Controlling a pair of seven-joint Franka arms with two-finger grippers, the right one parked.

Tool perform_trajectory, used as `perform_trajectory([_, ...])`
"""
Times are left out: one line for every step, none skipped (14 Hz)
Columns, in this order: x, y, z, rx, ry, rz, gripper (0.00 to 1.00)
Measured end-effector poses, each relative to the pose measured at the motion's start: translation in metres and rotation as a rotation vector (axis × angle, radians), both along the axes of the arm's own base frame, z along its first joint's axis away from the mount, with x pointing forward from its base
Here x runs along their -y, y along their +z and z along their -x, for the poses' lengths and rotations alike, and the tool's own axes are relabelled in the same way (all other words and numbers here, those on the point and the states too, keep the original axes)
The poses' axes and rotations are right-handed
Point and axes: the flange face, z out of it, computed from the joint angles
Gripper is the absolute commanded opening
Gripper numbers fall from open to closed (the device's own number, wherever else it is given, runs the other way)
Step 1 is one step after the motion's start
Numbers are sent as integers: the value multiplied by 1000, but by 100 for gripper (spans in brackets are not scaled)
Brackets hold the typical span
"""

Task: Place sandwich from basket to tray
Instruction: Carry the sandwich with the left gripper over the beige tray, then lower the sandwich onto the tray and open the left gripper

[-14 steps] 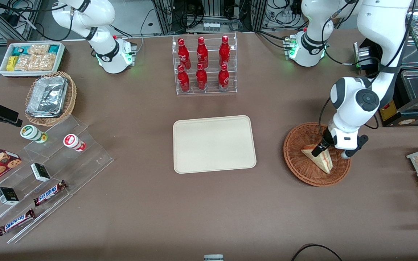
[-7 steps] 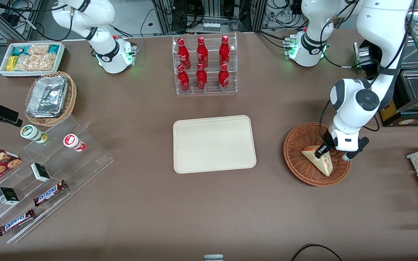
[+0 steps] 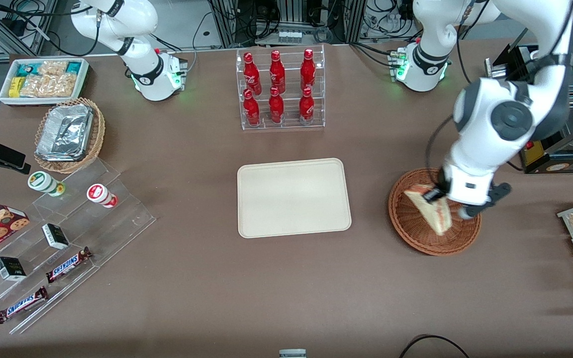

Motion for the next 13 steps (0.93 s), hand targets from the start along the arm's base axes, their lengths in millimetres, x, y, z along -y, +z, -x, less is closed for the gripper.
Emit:
perform_trajectory([36, 8, 5, -3, -49, 1, 0])
perform_trajectory([73, 7, 13, -8, -96, 2, 0])
perform_trajectory([107, -3, 21, -17, -137, 1, 0])
perform_trajectory([138, -16, 29, -31, -173, -2, 0])
perform_trajectory([167, -30, 37, -45, -212, -5, 0])
perform_trajectory([195, -45, 44, -58, -251, -7, 0])
perform_trajectory([222, -60, 51, -68, -282, -9, 0])
perform_trajectory([246, -75, 58, -65, -305, -3, 0])
perform_trajectory([268, -90, 63, -49, -323, 12, 0])
perform_trajectory([285, -106, 69, -35, -337, 26, 0])
perform_trajectory([299, -121, 75, -27, -352, 35, 0])
perform_trajectory([310, -135, 80, -25, -365, 40, 0])
perform_trajectory([318, -148, 84, -26, -381, 36, 0])
